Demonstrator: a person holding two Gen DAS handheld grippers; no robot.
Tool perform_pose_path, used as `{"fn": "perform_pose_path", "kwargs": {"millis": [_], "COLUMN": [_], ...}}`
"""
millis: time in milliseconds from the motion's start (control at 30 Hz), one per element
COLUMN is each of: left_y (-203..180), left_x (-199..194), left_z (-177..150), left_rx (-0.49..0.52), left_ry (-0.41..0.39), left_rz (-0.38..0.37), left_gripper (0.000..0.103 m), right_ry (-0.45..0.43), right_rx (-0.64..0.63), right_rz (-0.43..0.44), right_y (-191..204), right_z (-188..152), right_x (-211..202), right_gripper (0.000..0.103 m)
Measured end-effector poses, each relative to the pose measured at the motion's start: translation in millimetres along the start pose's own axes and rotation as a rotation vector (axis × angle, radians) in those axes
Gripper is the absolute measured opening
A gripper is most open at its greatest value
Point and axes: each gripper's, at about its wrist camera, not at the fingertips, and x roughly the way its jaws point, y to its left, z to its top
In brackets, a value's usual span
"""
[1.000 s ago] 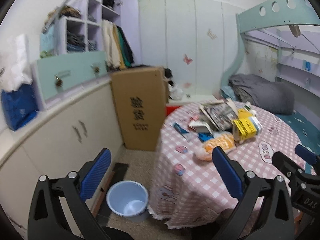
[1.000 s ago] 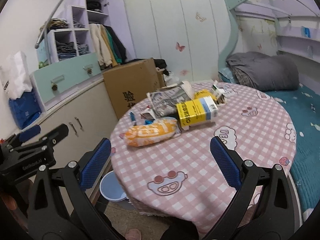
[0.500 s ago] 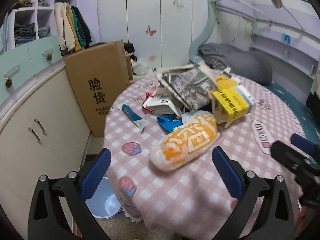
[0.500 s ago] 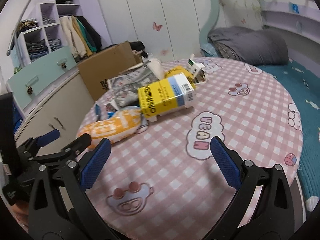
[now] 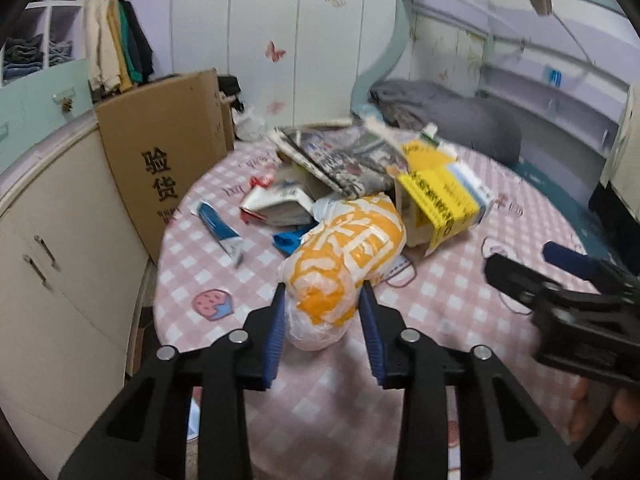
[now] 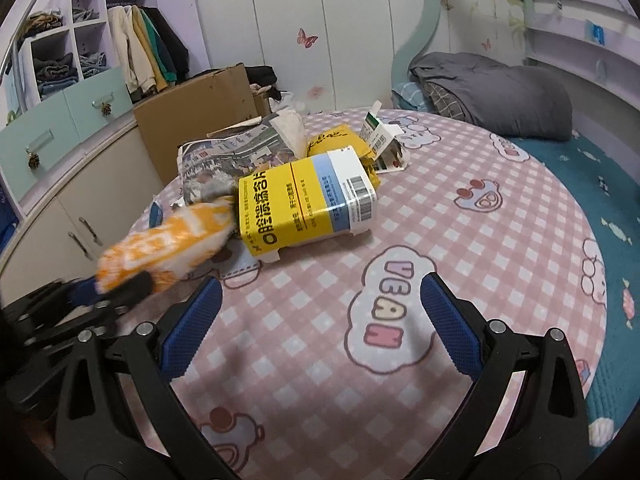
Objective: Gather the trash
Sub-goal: 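Grasp the yellow medicine box with the right gripper while the left gripper holds the snack bag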
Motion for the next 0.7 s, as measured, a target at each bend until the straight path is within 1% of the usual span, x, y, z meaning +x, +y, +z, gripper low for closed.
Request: {"fn": "perform_pose_path", "kwargs": {"millis": [133, 200, 233, 333, 400, 433, 500, 533, 567, 600, 633, 667, 700], "left_y": [10, 16, 19, 29, 39, 41, 44, 46, 48, 51, 53, 54, 56], "left_x": [-23, -29, -32, -40, -40, -39, -36, -35, -35, -34, -35, -35, -37], "left_z": [-3, -5, -5, -6, -5, -4, -1, 1, 2, 3, 4, 5, 4], "left_rx": [-0.060, -0.086, -0.099, -0.137, -0.172, -0.179, -0.184, -0.187, -0.193, -0.203, -0.213, -0.219, -0.219], "left_ry": [-0.049, -0.059, -0.068, -0.083, -0.086, -0.085, -0.078, -0.084, -0.080, -0.077, -0.077, -0.078, -0.081], "left_rz": [0.010, 0.019, 0.039, 0.096, 0.127, 0.142, 0.197, 0.211, 0.208, 0.199, 0.190, 0.185, 0.185], "left_gripper": [0.033, 0.033, 0.033, 0.033, 0.033, 0.033, 0.033, 0.033, 0.033, 0.033, 0.033, 0.033, 0.033], "right_ry": [-0.001, -0.011, -0.006, -0.006, -0.014, -0.017, -0.030, -0.034, -0.024, 0.000, 0.009, 0.003, -0.007], "right_rx": [-0.036, -0.083, -0.116, -0.186, -0.248, -0.272, -0.329, -0.355, -0.385, -0.396, -0.389, -0.381, -0.383], "right_rz": [-0.039, -0.084, -0.122, -0.200, -0.279, -0.309, -0.373, -0.398, -0.404, -0.403, -0.381, -0.384, -0.393], "right_y": [14, 27, 35, 49, 59, 62, 68, 69, 69, 67, 62, 58, 57], "right_z": [9, 15, 19, 26, 32, 34, 38, 39, 40, 41, 43, 44, 43], "right_x": [7, 14, 20, 32, 44, 48, 56, 59, 65, 71, 72, 70, 68], "right_gripper": [0.097, 0.097, 0.097, 0.097, 0.097, 0.097, 0.097, 0.097, 0.095, 0.079, 0.051, 0.045, 0.036]}}
